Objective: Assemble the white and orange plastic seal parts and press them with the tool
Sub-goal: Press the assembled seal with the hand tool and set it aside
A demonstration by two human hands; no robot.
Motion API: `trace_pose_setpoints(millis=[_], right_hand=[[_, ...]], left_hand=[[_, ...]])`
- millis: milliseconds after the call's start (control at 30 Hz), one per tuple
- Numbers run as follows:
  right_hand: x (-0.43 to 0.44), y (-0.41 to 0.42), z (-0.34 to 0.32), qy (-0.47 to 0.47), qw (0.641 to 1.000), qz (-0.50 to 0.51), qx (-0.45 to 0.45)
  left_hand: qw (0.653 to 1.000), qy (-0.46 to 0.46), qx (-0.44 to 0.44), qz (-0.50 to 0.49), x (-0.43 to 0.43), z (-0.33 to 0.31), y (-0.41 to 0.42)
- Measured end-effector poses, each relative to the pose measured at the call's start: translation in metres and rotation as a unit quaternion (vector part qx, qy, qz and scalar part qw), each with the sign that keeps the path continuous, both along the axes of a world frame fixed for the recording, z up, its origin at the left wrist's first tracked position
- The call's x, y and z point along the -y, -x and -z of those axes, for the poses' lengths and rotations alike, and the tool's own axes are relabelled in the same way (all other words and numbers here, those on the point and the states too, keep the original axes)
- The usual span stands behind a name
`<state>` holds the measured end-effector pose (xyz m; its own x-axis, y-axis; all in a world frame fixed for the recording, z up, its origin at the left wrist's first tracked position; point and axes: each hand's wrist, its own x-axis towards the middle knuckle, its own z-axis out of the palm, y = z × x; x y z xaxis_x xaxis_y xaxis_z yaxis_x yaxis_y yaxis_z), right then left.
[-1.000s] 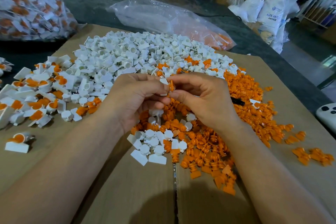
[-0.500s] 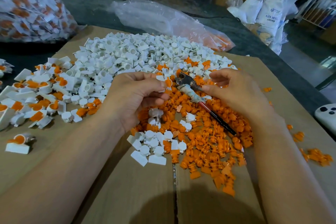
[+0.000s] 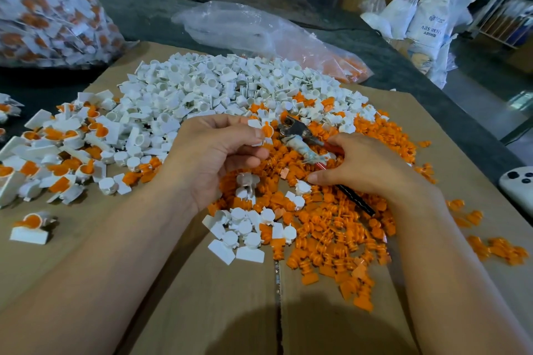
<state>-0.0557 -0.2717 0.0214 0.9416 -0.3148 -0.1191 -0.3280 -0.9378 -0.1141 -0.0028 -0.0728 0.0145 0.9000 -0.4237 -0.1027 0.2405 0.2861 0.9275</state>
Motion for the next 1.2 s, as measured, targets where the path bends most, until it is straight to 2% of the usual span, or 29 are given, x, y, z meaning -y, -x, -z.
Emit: trace_pose_setpoints(millis=[133,267,400,500,733,833,967,1200], right_hand=[[-0.001,0.000,0.000,-0.026,0.999,0.015,0.041],[-0.001,0.000,-0.003,-0.019,0.992,0.010,0.122],[-0.001,0.004,-0.009,-0.011,0.987,0.010,0.157],[-0.004,0.008,-0.016,-0.050,0.979,0.008,0.195],[-0.009,0.006,-0.016,-0.047,0.963,-0.041,0.263],[-0.016,0.007,-0.015,-0.033,0.958,-0.072,0.274],[-0.027,0.008,-0.014,0.031,0.953,-0.128,0.273],[-0.036,0.007,-0.005,-0.018,0.963,-0.148,0.226]], left_hand=[[1.000,0.010,0.000,-0.006,0.001,0.000,0.000],[1.000,0.020,0.004,-0.008,0.001,0.001,0.000],[0.999,0.028,0.011,-0.010,0.002,0.002,-0.001],[0.999,0.042,0.021,-0.018,0.002,0.003,-0.002],[0.994,0.073,0.054,-0.064,0.005,0.007,-0.004],[0.991,0.081,0.071,-0.079,0.006,0.009,-0.004],[0.988,0.086,0.091,-0.094,0.006,0.008,-0.005],[0.983,0.084,0.110,-0.116,0.009,0.009,-0.004]])
